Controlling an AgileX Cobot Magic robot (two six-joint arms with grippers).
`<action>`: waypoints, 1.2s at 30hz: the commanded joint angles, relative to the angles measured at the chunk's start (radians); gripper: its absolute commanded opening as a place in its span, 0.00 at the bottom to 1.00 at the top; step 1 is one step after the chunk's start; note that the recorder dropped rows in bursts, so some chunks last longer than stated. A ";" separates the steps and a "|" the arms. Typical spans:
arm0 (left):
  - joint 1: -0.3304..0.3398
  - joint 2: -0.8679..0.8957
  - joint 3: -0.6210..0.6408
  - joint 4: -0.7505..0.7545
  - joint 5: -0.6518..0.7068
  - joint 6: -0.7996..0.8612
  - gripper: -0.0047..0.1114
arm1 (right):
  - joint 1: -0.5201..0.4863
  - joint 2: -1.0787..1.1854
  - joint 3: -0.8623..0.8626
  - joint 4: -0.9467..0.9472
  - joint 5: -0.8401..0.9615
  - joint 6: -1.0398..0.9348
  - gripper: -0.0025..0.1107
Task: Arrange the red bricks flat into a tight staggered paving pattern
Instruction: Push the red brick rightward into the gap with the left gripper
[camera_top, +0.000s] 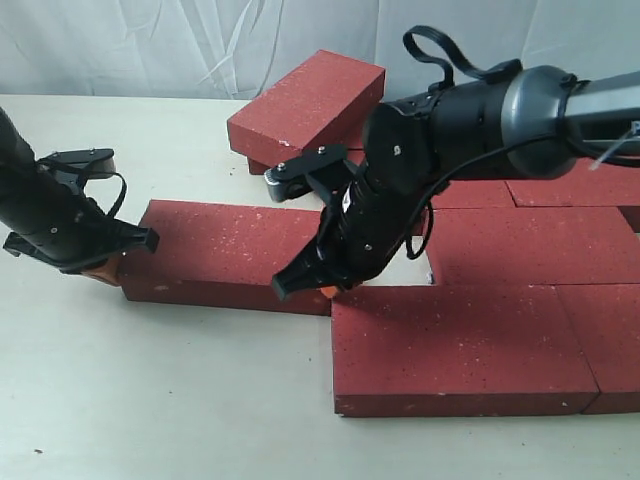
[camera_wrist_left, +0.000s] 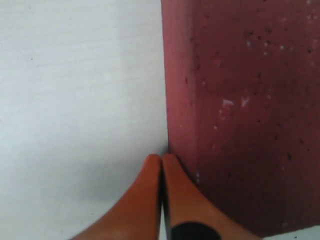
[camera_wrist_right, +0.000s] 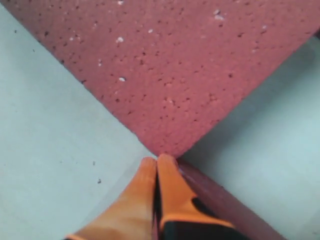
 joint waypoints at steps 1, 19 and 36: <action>-0.006 0.001 0.003 -0.030 0.071 0.001 0.04 | -0.008 -0.061 -0.004 -0.062 0.016 0.001 0.02; -0.004 0.001 0.003 0.196 0.047 -0.139 0.04 | -0.008 -0.069 -0.004 -0.156 -0.006 0.114 0.02; -0.004 0.001 0.003 0.261 -0.017 -0.262 0.04 | -0.008 -0.069 -0.004 -0.130 -0.019 0.112 0.02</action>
